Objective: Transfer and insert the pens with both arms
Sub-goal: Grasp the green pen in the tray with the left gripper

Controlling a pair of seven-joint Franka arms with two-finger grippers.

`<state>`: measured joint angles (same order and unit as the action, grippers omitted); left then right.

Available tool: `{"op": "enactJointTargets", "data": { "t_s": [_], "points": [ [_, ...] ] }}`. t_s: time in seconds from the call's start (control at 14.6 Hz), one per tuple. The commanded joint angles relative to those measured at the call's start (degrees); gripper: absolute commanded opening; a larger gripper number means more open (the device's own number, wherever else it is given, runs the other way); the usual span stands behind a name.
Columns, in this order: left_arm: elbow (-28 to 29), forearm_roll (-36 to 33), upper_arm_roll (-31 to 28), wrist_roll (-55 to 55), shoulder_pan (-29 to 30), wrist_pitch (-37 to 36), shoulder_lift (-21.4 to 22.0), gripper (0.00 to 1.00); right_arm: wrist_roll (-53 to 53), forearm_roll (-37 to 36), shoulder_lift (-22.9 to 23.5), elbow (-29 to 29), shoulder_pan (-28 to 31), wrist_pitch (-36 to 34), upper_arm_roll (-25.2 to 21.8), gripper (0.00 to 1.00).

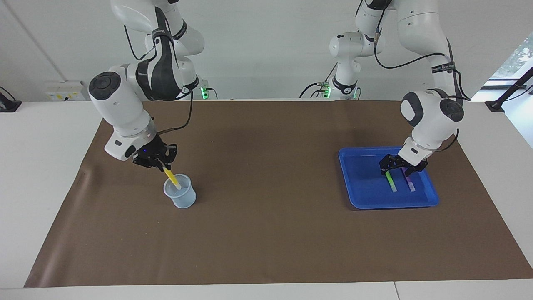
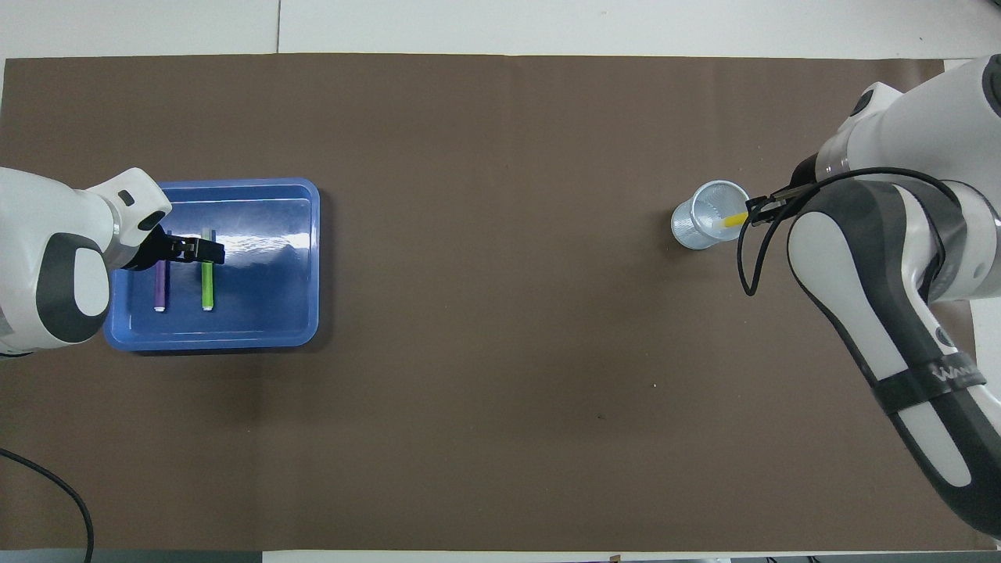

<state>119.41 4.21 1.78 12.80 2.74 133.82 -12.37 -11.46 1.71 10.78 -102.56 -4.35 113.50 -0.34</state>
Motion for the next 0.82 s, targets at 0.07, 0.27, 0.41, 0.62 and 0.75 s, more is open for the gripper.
{"op": "enactJointTargets", "data": {
  "t_s": [0.07,0.27,0.41,0.62,0.75],
  "points": [
    [2.0,-1.2,0.7,-1.9,-0.4,3.8,-1.0,1.00,-1.0,-3.0,0.0,-2.0,-1.2,1.4,0.3,0.00],
    [2.1,-1.2,0.7,-4.3,-0.5,6.3,-1.9,0.94,-1.0,-3.0,-0.1,-2.7,-1.2,2.4,0.2,0.00],
    [2.1,-1.2,0.7,-4.3,0.0,6.6,-2.2,0.88,-1.1,-3.0,0.3,-3.9,-1.0,3.7,0.3,0.00],
    [1.7,-1.1,0.7,-4.8,0.2,6.4,-2.2,0.33,-1.7,-3.0,0.1,-4.8,-1.0,3.7,0.3,0.00],
    [1.9,-1.1,0.6,-5.3,0.2,5.8,-2.1,0.00,-1.9,-3.0,0.7,-5.1,-0.9,4.4,0.3,0.00]
  ]
}}
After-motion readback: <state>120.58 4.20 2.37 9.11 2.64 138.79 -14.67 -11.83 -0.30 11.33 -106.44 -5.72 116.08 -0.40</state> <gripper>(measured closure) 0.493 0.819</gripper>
